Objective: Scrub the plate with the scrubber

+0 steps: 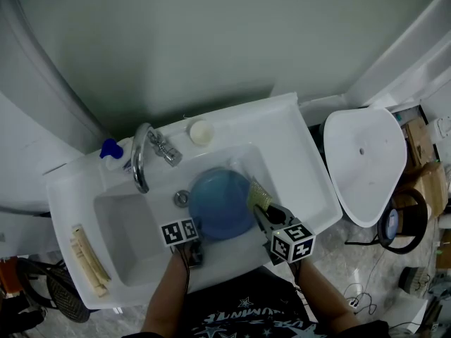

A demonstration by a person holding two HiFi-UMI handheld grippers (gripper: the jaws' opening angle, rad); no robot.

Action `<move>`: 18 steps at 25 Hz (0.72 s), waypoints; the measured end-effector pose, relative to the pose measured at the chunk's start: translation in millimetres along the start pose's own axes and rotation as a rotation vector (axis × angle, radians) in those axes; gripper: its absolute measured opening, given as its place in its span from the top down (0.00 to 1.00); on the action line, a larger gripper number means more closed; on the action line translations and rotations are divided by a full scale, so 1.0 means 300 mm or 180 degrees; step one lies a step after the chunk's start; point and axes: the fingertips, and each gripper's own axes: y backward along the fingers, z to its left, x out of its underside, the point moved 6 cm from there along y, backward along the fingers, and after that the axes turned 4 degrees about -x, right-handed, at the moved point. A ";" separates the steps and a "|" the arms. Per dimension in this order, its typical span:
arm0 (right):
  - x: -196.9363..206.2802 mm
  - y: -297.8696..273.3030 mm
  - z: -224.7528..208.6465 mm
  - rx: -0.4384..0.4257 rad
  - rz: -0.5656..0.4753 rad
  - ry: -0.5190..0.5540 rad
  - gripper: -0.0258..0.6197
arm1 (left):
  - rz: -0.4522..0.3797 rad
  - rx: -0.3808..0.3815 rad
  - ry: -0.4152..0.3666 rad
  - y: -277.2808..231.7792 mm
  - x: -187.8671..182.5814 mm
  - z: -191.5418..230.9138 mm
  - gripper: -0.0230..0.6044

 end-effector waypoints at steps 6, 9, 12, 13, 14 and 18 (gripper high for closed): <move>-0.014 -0.006 0.003 -0.0077 -0.0032 0.0010 0.85 | -0.0168 0.0014 0.0160 0.035 -0.018 0.011 0.89; -0.013 0.002 0.001 -0.0133 -0.0034 0.0025 0.85 | -0.0307 0.0008 0.0260 0.058 -0.026 0.010 0.90; -0.016 0.020 -0.007 -0.0197 -0.0032 0.0051 0.85 | -0.0403 0.0093 0.0381 0.086 -0.031 -0.009 0.91; -0.018 0.026 -0.012 -0.0217 -0.0030 0.0057 0.85 | -0.0429 0.0096 0.0391 0.097 -0.032 -0.016 0.91; -0.020 0.033 -0.018 -0.0236 -0.0027 0.0060 0.85 | -0.0456 0.0078 0.0376 0.109 -0.032 -0.022 0.91; -0.031 0.057 -0.037 -0.0307 -0.0009 0.0104 0.85 | -0.0535 0.0022 0.0306 0.152 -0.031 -0.046 0.91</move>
